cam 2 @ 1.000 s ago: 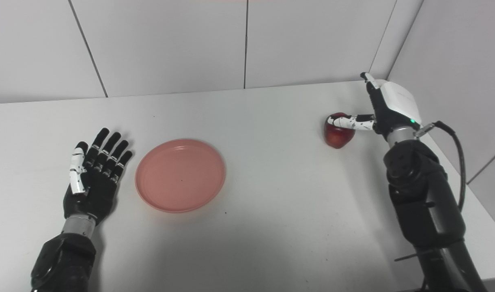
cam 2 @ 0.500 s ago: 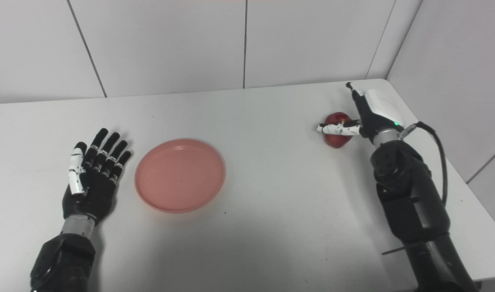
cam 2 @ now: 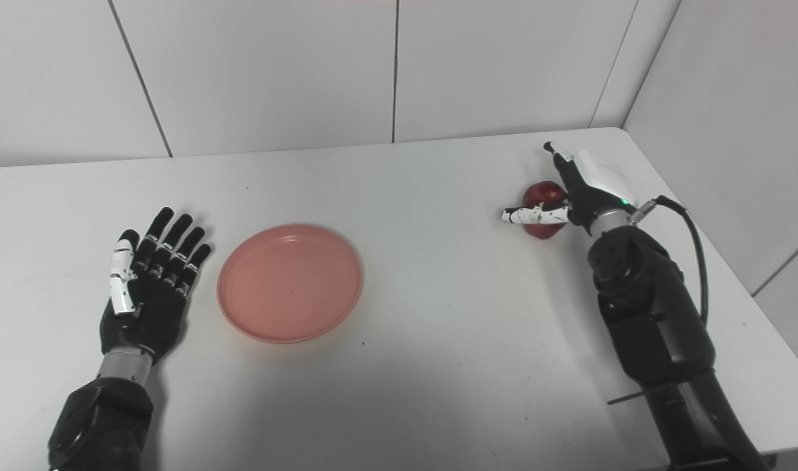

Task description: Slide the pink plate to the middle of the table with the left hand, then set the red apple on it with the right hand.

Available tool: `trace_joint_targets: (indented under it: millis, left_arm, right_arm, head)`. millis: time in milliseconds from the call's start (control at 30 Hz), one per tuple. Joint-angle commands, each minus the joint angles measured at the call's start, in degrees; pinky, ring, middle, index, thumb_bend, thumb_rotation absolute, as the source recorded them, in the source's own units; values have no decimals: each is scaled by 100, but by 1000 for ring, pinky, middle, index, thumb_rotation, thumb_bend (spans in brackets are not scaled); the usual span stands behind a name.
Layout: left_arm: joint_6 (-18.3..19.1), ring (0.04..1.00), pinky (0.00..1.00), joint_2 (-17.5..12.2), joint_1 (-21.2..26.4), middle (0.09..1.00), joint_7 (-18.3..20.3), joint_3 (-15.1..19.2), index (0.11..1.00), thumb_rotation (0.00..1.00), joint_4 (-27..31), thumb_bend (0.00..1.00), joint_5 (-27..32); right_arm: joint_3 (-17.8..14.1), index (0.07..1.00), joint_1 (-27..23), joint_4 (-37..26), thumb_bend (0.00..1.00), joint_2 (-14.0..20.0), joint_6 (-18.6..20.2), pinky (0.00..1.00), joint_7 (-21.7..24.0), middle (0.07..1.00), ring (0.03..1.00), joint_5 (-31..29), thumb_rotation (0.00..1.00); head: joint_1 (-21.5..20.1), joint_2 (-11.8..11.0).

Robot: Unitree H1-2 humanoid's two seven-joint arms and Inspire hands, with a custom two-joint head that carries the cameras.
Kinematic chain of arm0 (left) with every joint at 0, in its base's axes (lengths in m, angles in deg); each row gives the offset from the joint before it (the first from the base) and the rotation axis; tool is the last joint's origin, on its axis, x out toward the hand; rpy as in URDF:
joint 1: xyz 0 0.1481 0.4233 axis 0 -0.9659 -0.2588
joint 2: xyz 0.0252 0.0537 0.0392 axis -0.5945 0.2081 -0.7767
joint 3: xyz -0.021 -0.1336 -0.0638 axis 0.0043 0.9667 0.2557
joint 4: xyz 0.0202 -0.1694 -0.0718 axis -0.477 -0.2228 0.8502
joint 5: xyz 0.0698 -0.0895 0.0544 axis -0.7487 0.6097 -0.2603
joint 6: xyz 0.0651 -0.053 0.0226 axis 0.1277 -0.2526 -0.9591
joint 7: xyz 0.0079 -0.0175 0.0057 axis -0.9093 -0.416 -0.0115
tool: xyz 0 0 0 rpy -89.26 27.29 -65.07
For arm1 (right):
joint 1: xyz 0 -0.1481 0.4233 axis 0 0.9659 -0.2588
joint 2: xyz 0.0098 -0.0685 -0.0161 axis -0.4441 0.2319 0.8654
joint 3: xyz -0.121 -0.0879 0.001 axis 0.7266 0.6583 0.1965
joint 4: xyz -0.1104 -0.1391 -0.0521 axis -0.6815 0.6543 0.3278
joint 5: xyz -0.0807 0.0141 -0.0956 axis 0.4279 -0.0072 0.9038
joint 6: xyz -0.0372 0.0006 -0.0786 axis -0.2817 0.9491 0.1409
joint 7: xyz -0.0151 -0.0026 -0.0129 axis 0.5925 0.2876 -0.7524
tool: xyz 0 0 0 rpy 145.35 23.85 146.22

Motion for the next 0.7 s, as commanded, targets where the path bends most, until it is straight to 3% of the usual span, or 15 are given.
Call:
trace_joint_targets:
  millis: [0, 667]
  left_arm:
    - [-159, 907, 934, -10, 93, 898, 40, -33, 884, 1000, 161, 350, 12]
    - [-135, 908, 934, -25, 49, 903, 61, -68, 888, 1000, 227, 344, 27]
  right_arm:
    - [-55, 949, -296, -37, 1000, 99, 11, 809, -5, 951, 929, 28, 427]
    - [-80, 955, -420, 329, 1000, 186, 12, 843, 206, 961, 947, 147, 399]
  head:
    - [-2, 7]
    - [44, 18]
